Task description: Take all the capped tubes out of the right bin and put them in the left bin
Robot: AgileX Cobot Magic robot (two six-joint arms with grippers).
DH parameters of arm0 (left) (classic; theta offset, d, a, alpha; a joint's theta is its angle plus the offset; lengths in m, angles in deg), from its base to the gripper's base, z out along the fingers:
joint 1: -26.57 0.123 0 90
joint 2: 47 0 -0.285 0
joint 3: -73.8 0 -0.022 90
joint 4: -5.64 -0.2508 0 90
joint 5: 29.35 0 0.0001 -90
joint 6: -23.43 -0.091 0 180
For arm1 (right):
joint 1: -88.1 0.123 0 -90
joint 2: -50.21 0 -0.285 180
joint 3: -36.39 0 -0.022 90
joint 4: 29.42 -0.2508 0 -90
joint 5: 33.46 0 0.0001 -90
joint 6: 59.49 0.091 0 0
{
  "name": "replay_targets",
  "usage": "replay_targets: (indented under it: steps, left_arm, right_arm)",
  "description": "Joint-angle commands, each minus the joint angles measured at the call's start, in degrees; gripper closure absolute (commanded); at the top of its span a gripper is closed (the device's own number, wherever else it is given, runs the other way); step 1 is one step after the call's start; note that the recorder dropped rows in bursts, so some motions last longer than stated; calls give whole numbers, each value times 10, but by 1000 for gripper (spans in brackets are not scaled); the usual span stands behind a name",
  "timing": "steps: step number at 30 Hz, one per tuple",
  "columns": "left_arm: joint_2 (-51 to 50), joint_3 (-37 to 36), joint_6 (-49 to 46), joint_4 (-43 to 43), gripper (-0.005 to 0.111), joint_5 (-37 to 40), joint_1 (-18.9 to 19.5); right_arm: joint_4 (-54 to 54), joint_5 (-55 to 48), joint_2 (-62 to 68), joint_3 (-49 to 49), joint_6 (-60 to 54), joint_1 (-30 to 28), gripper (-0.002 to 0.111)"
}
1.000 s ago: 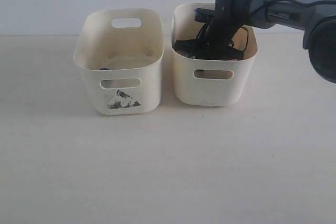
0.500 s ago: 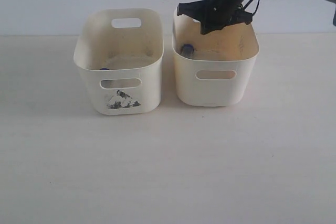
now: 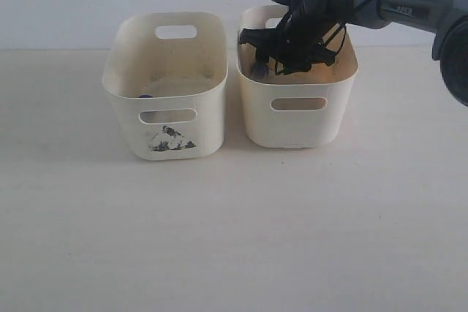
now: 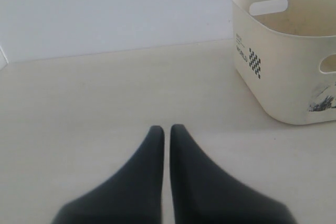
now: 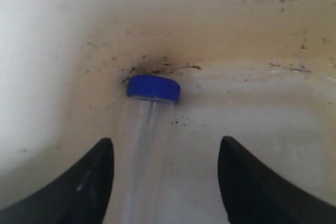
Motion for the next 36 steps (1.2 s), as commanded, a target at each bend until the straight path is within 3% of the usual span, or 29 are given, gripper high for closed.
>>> replay_targets:
  steps: [1,13,23,29,36]
  left_arm:
    - [1,2,7,4,102,-9,1]
    - [1,2,7,4,102,-9,1]
    - [1,2,7,4,102,-9,1]
    - [1,2,7,4,102,-9,1]
    - [1,2,7,4,102,-9,1]
  right_arm:
    - [-19,-6,21,-1,-2,-4,53]
    - [-60,-6,25,-1,-8,-3,53]
    - [-173,-13,25,-1,-15,-4,53]
    - [-167,-25,29,-1,-62,-3,53]
    - [-88,-44,49,-1,-68,9,49]
